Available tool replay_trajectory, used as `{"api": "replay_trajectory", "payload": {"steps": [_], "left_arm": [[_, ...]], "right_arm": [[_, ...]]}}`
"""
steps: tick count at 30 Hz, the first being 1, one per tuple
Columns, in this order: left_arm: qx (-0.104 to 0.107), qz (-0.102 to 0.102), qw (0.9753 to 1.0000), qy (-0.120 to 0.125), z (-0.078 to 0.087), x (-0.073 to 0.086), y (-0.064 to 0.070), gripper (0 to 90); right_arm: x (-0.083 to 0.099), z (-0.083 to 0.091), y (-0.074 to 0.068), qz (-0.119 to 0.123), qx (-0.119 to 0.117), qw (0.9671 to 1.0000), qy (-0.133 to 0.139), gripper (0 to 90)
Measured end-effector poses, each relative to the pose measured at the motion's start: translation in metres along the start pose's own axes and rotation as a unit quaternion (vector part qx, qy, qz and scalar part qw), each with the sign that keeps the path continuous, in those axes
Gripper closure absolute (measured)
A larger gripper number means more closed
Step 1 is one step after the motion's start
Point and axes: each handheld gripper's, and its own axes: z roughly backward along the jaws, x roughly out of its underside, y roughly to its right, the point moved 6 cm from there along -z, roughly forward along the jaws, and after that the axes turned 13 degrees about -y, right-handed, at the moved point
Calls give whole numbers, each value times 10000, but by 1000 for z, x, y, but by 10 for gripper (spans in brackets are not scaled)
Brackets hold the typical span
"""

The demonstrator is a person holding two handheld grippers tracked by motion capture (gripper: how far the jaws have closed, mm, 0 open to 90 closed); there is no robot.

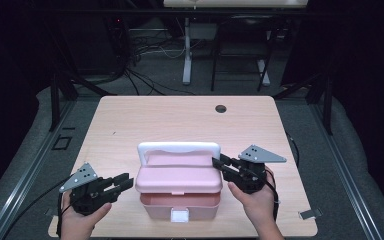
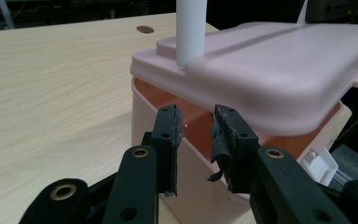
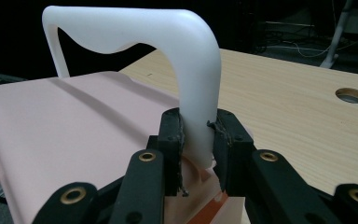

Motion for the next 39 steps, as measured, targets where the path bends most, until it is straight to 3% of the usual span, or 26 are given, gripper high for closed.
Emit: {"api": "replay_trajectory", "payload": {"steps": [3, 9, 17, 22, 26, 39], "left_arm": [[80, -24, 9999, -94, -5, 7, 4, 696], [251, -55, 9997, -53, -15, 11, 14, 670], [9, -216, 9996, 168, -13, 3, 19, 647], [44, -260, 9994, 206, -13, -2, 22, 646], [36, -233, 9994, 262, -13, -6, 23, 645], [-188, -48, 9990, 400, -6, -17, 17, 623]], "right_arm": [[0, 0, 0, 2, 3, 10000, 2, 737], [0, 0, 0, 0, 8, 10000, -5, 737], [0, 0, 1, -20, 4, 10000, 3, 736], [-1, -1, 2, -58, -24, 10000, 38, 733], [-2, 0, 4, -89, -32, 9999, 97, 689], [3, 13, 13, -86, 300, 9992, 243, 699]]}}
